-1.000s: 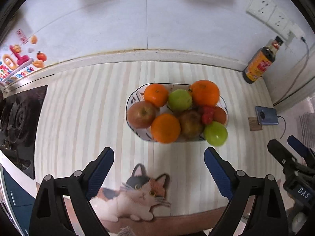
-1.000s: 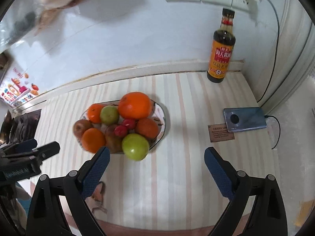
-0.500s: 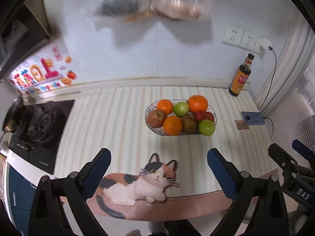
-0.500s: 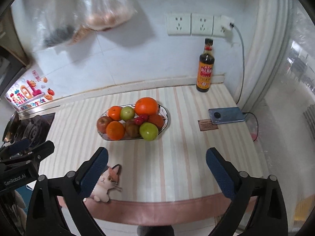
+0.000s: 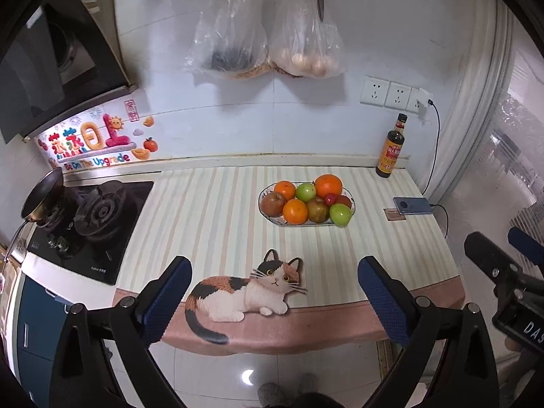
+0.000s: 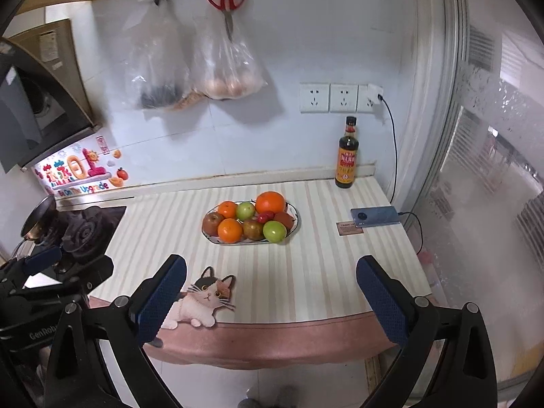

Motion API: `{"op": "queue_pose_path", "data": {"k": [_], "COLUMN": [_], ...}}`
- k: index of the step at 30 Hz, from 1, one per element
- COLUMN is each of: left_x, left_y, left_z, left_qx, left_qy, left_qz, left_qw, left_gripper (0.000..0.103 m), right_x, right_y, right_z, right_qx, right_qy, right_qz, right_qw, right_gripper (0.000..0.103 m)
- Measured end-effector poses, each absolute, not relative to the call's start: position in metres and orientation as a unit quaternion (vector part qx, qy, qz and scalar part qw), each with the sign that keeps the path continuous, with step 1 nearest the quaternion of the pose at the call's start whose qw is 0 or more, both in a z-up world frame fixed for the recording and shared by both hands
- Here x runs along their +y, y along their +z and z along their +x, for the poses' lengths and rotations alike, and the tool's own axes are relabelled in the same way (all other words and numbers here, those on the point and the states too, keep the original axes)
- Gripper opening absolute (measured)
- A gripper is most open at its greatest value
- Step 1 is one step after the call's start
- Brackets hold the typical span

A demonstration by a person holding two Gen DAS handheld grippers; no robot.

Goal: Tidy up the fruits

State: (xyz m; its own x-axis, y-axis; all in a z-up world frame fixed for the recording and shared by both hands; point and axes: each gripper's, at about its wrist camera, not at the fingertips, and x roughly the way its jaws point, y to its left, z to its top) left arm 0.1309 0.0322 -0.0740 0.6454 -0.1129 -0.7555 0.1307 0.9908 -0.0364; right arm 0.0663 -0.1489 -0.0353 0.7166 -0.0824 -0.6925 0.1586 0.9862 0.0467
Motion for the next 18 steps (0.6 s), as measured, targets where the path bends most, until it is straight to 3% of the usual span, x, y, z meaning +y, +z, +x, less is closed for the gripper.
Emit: {"op": "queue_pose_path", "data": {"k": [18], "left_x": [0.040], "left_y": [-0.058], "left_z": [0.087], "left_qx": [0.396], "left_qy": [-0.031], "left_qz": [-0.004], "left_qw": [0.918], "left_gripper": [0.100], "right_x": [-0.159], "right_y": [-0.016], "right_z": [0.024], "right_qx": [0.361], "right_qy": [-0.035], "right_qz": [0.057], "right_qw": [0.930], "right_gripper": [0.102]}}
